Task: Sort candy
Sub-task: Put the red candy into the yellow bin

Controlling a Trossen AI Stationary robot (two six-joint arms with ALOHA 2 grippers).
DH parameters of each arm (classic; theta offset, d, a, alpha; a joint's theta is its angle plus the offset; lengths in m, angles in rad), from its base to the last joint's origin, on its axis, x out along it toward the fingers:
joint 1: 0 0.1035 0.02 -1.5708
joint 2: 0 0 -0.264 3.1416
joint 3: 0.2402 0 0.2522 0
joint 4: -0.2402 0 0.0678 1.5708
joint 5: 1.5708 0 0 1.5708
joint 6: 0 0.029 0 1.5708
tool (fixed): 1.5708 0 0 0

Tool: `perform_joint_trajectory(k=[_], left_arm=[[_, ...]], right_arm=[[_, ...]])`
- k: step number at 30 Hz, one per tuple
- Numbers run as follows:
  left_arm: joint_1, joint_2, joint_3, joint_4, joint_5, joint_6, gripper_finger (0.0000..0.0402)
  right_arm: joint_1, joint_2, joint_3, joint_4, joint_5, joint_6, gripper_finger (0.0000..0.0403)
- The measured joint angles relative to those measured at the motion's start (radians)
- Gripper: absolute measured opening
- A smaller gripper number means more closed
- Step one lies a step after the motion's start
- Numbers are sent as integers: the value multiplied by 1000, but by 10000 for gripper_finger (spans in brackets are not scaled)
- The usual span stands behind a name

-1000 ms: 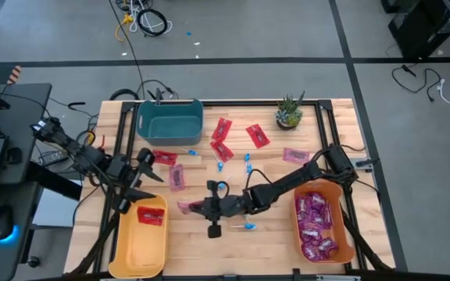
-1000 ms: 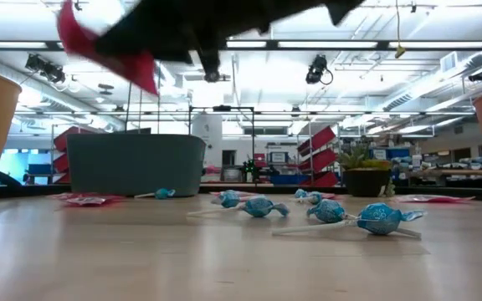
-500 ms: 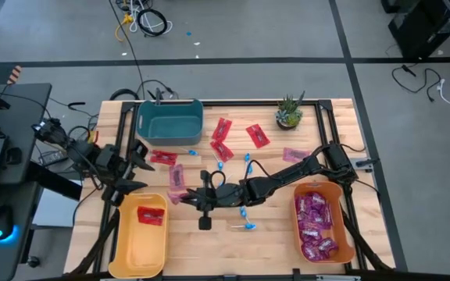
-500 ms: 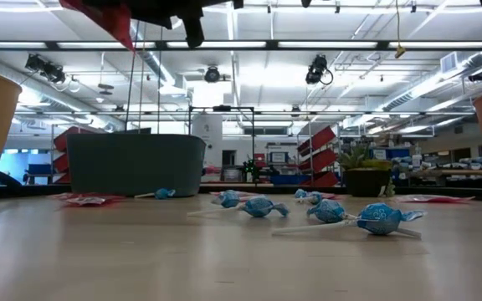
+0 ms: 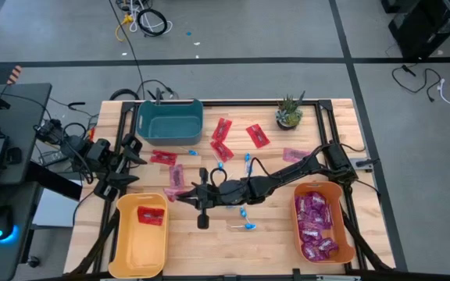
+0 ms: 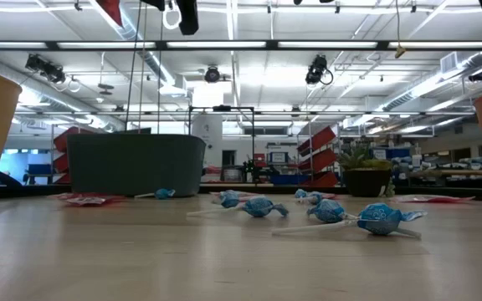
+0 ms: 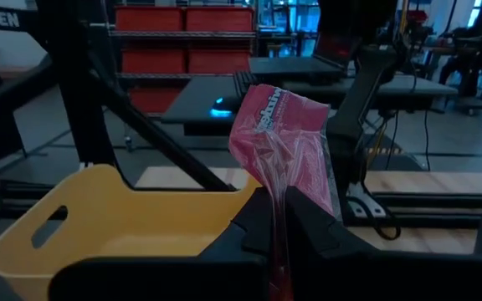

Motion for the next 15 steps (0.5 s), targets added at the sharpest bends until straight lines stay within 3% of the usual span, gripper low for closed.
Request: perform_joint_trajectory(k=[10, 15], left_arm=[[0, 0, 0, 7, 0, 17, 218], [0, 0, 0, 34, 0, 31, 218]], right_arm=[[-3, 0, 0, 42, -4, 3, 16], [-17, 0, 0, 42, -98, -46, 16]])
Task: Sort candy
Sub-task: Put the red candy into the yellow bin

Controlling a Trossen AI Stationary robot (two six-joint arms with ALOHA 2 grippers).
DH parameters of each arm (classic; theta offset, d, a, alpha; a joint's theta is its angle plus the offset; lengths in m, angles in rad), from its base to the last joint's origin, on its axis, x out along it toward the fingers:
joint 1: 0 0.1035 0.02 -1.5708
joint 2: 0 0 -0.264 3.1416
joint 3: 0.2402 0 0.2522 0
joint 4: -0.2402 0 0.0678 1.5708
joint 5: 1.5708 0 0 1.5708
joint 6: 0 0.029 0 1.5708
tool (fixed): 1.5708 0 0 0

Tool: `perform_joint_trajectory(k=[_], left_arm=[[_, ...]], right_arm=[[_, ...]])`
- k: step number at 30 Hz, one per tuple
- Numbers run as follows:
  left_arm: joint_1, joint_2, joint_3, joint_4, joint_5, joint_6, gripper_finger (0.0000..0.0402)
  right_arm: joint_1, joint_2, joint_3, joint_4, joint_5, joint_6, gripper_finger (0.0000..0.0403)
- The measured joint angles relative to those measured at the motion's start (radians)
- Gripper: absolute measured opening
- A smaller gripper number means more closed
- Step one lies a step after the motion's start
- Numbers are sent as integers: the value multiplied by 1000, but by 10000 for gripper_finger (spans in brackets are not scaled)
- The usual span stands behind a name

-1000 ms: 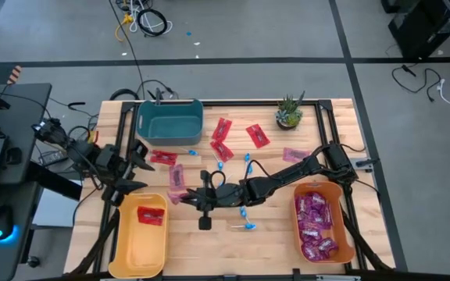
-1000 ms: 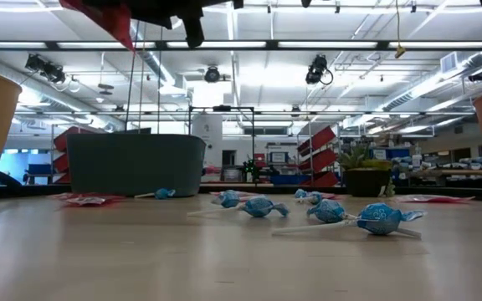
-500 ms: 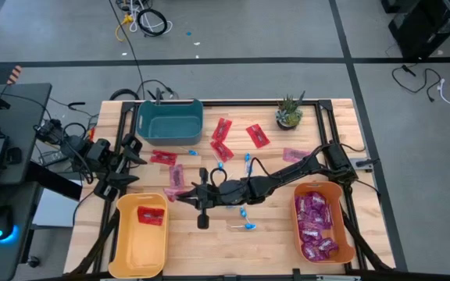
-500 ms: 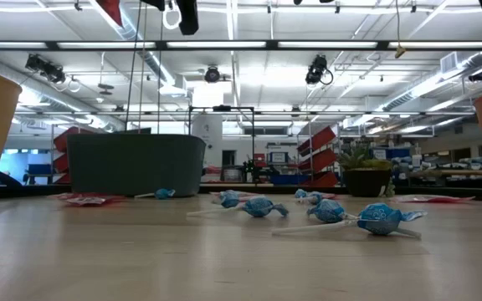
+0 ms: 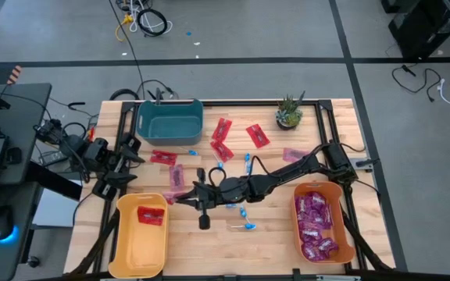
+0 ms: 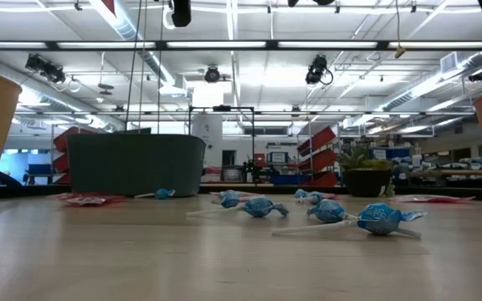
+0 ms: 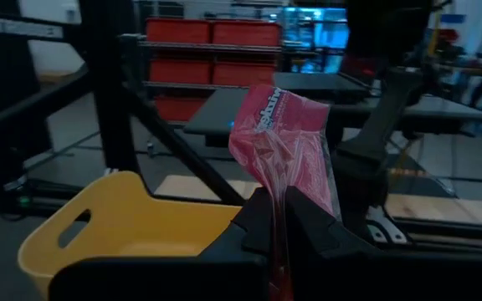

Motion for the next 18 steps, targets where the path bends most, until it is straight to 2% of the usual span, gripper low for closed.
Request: perform_joint_trajectory(k=[13, 18], left_arm=[[0, 0, 0, 15, 0, 18, 218], [0, 0, 0, 15, 0, 18, 218]], right_arm=[[-48, 0, 0, 52, -98, -63, 16], [-62, 0, 0, 58, -174, -124, 16]])
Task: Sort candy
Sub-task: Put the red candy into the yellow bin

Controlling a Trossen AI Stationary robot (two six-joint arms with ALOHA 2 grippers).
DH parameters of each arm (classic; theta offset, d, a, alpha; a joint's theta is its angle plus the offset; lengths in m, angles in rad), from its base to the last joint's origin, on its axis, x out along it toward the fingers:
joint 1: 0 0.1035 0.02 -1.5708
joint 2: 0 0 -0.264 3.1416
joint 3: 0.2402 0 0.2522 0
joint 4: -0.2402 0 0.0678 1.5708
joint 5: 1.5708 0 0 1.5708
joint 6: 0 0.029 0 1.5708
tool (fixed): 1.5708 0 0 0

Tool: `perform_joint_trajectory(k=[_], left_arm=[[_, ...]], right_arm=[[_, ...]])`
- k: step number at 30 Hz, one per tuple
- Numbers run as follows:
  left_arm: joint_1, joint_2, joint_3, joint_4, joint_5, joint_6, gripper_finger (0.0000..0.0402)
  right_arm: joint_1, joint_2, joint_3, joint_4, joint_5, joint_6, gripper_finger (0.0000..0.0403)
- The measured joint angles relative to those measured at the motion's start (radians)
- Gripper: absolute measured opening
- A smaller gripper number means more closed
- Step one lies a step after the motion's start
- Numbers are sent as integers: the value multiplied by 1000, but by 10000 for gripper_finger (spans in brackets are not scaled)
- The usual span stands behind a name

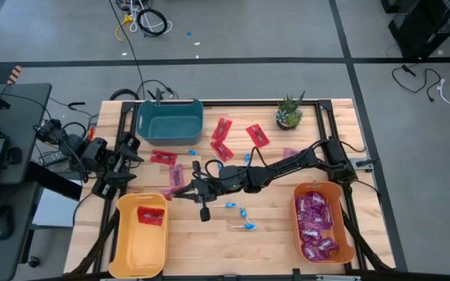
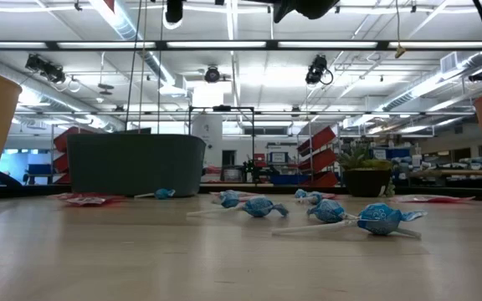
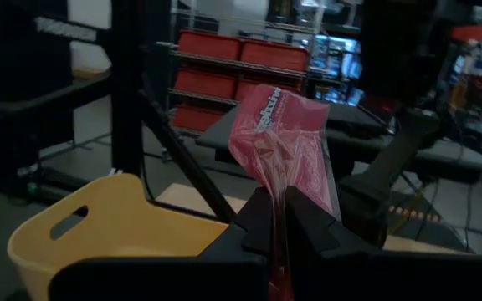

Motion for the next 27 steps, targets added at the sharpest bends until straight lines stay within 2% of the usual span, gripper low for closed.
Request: perform_joint_trajectory(k=[8, 12, 27], left_arm=[[0, 0, 0, 0, 0, 0, 218], [0, 0, 0, 0, 0, 0, 218], [0, -1, 0, -1, 0, 3, 218]], right_arm=[[-15, 8, 0, 56, -55, -61, 16], [-19, 70, 0, 210, -84, -75, 16], [-34, 85, -1, 301, -67, -48, 13]])
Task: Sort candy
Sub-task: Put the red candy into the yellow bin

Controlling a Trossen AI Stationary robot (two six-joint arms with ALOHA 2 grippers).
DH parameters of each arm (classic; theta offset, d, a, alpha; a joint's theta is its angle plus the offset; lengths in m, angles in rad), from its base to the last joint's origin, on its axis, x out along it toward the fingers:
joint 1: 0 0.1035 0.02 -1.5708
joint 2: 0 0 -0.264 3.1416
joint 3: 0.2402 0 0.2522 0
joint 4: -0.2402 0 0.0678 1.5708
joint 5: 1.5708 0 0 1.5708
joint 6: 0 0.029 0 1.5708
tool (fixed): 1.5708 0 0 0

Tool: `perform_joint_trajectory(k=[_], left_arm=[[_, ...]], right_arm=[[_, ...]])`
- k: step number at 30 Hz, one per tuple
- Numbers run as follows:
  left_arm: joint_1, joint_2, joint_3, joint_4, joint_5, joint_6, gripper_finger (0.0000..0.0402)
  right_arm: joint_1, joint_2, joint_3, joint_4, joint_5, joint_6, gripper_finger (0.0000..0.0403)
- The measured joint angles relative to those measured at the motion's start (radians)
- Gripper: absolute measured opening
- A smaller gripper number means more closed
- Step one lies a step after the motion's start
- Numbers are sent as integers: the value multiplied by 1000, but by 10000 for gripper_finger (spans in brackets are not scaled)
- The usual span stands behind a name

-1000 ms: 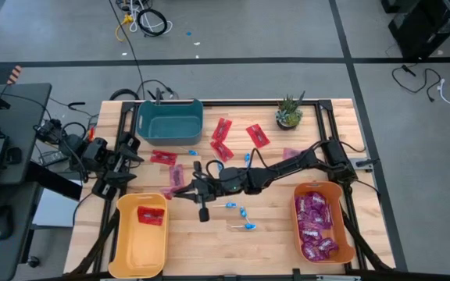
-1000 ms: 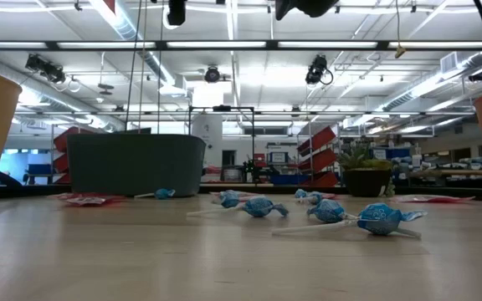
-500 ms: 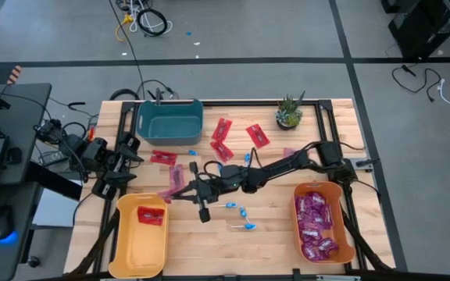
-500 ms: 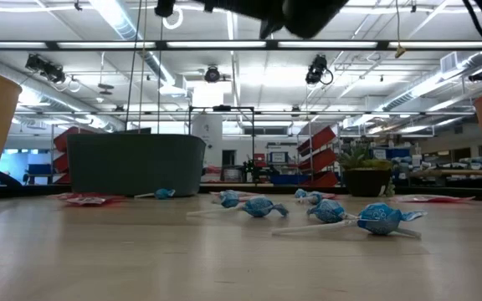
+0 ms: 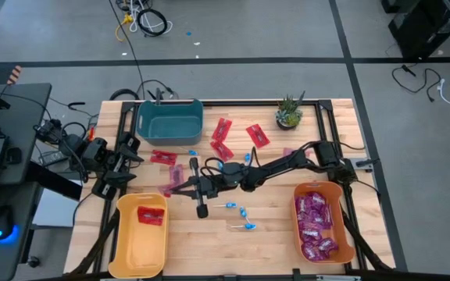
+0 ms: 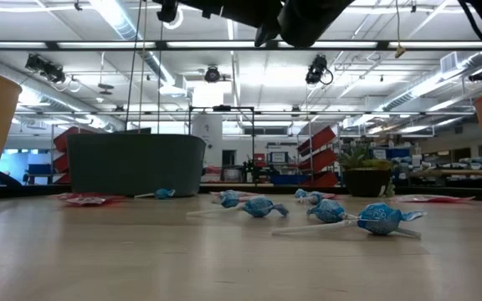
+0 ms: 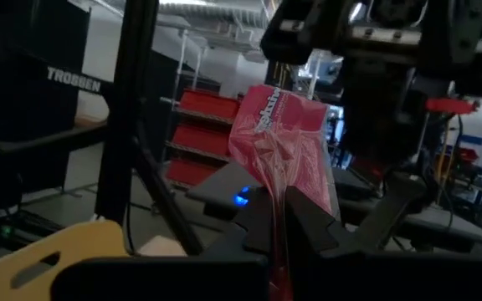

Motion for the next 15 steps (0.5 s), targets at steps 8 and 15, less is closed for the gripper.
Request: perform_joint_trajectory(k=[8, 15], left_arm=[[0, 0, 0, 7, -11, -2, 218], [0, -3, 0, 31, -10, -2, 218]], right_arm=[[-19, 61, 165, -167, -53, 15, 13], [-16, 179, 351, -334, -64, 54, 13]])
